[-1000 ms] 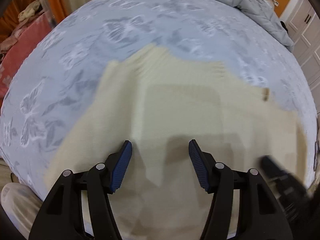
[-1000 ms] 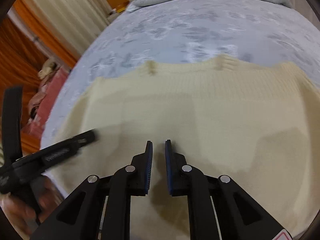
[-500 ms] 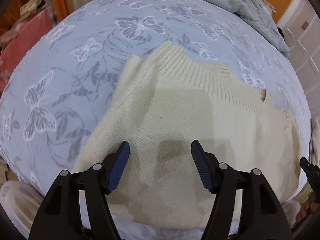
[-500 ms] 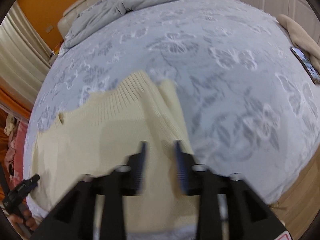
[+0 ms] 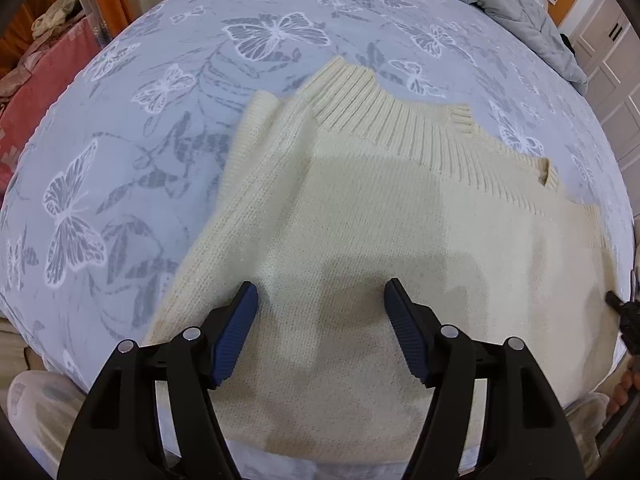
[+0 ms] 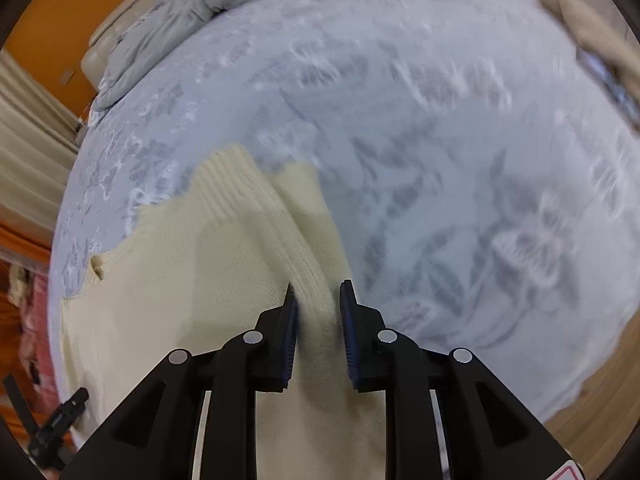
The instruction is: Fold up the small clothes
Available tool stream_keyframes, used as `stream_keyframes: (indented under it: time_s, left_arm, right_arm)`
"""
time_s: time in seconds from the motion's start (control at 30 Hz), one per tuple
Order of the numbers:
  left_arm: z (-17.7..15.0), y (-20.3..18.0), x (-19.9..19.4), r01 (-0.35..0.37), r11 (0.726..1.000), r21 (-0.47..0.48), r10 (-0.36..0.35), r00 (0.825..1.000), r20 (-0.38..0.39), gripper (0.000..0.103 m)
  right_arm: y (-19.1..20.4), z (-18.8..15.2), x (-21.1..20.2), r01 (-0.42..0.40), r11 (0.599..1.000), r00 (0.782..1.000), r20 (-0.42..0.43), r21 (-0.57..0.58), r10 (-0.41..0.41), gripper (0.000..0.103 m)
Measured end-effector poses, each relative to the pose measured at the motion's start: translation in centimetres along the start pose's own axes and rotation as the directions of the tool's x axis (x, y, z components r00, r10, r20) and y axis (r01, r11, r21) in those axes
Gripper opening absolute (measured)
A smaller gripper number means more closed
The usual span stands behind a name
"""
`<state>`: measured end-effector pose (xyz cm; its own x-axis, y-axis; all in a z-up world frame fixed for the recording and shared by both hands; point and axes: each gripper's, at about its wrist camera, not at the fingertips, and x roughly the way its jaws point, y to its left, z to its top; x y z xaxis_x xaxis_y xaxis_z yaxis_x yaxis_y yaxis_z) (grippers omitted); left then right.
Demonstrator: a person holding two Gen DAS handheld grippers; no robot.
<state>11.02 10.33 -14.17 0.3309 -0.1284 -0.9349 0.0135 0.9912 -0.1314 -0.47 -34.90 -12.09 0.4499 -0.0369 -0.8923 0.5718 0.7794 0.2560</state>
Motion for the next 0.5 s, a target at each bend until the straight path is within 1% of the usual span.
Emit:
stream_keyframes:
  time_s: [0.03, 0.07, 0.17, 0.2, 0.23, 0.27, 0.3, 0.33, 0.37, 0.43, 0.47, 0.5]
  left_arm:
    - [0.0, 0.0, 0.0, 0.001, 1.0, -0.002, -0.001, 1.0, 0.0, 0.066]
    - [0.0, -0.1, 0.1, 0.001, 1.0, -0.002, -0.001, 1.0, 0.001, 0.068]
    - [-0.2, -0.7, 0.3, -0.023, 1.0, 0.014, 0.023, 1.0, 0.005, 0.072]
    - [-0.1, -0.8, 0.4, -0.029, 0.999, 0.017, 0.028, 1.0, 0.005, 0.073]
    - [-0.1, -0.9, 0.5, -0.033, 0.999, 0.019, 0.033, 0.999, 0.004, 0.073]
    - [-0.1, -0.9, 0.5, -0.031, 0.999, 0.017, 0.031, 1.0, 0.001, 0.074]
    - [-0.1, -0.8, 0.5, -0.027, 1.0, 0.016, 0.027, 1.0, -0.001, 0.074]
    - [0.0, -0.8, 0.6, -0.023, 1.0, 0.016, 0.023, 1.0, -0.003, 0.074]
    - [0.0, -0.8, 0.6, -0.02, 1.0, 0.022, 0.02, 1.0, -0.004, 0.074]
    - [0.0, -0.7, 0.6, -0.016, 0.999, 0.032, 0.016, 1.0, -0.002, 0.074]
    - [0.0, -0.8, 0.6, -0.014, 0.999, 0.031, 0.014, 1.0, 0.0, 0.075]
    - [0.0, -0.8, 0.6, -0.013, 0.999, 0.032, 0.013, 1.0, 0.003, 0.075]
  right_arm:
    - [1.5, 0.3, -1.3, 0.001, 0.999, 0.999, 0.045, -0.041, 0.001, 0.026]
    - [2.2, 0.4, -1.8, 0.0, 0.998, 0.998, 0.067, -0.066, 0.005, 0.026]
    - [5.3, 1.3, -2.0, -0.018, 0.986, 0.994, 0.101, -0.166, 0.035, 0.026]
    - [5.5, 1.5, -1.7, -0.017, 0.984, 0.994, 0.101, -0.177, 0.035, 0.021]
    - [5.7, 1.9, -0.6, -0.019, 0.983, 0.996, 0.08, -0.184, 0.034, 0.015]
    - [5.4, 2.1, 0.6, -0.01, 0.984, 0.999, 0.051, -0.179, 0.019, 0.012]
    - [4.7, 2.3, 2.2, 0.018, 0.985, 1.0, 0.008, -0.17, -0.017, 0.002]
    - [3.7, 2.3, 4.2, 0.071, 0.985, 0.996, -0.049, -0.16, -0.079, 0.0]
    - [2.9, 2.3, 5.0, 0.058, 0.986, 0.995, -0.069, -0.153, -0.07, 0.0]
    - [3.0, 2.6, 3.5, 0.044, 0.99, 0.997, -0.049, -0.131, -0.051, 0.0]
    - [3.1, 2.6, 2.6, 0.041, 0.991, 0.999, -0.03, -0.13, -0.045, 0.002]
    - [3.4, 2.5, 1.4, 0.021, 0.991, 1.0, -0.005, -0.134, -0.022, 0.003]
